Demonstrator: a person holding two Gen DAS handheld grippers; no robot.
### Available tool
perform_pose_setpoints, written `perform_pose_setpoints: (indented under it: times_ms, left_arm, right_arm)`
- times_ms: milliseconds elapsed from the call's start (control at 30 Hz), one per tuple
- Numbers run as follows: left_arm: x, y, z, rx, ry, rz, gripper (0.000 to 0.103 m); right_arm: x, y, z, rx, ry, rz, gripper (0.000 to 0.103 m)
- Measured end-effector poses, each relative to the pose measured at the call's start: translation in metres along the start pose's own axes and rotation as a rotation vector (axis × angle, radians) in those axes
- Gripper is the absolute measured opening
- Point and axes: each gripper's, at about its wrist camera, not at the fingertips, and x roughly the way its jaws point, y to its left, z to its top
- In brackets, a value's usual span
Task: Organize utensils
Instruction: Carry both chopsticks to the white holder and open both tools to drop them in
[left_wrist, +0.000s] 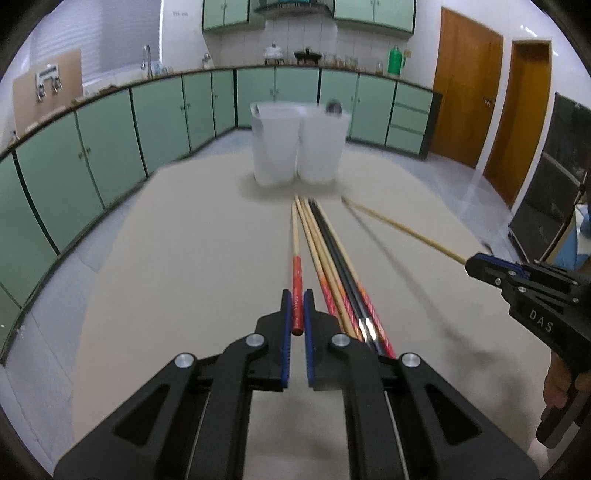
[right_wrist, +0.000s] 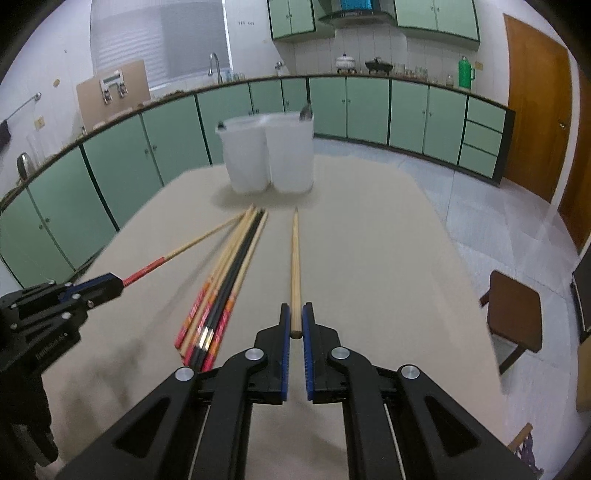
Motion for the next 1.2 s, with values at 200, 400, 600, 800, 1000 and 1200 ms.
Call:
perform_pose_setpoints:
  times_ms: [200,400,600,800,1000,1200]
  left_arm:
    - [-0.026,0.007,0.036,0.0,-0.107,-0.007,0.005]
    - [-0.035,0.013,0.075,0.006,-0.185,-0.025,0.005]
    - [-0.037,0.014,0.108,0.009,-0.234,-0.053,0.005]
    - [-0.033,0.014,0.134,0.003,-0.257,-0.086,0.005]
    - [-0.041,0.013,0.157,0.018,-0.308,-0.098,0.005]
    - [-0.051,0.009,0.19,0.023,-0.391,-0.095,0.005]
  right_arm:
    - [-0.023,-0.003,0.034,0.003,-0.078,0.031,0.006]
    - [-0.036,-0.005,0.074,-0.009,-0.141,0.068,0.006]
    - [-0.035,-0.004,0.119,-0.018,-0.162,0.116,0.006]
    - [-0.031,-0.005,0.158,-0.046,-0.171,0.138,0.006]
    - [-0.04,-0.01,0.195,-0.063,-0.216,0.161,0.006]
    - [-0.051,-0.011,0.239,-0.081,-0.303,0.157,0.006]
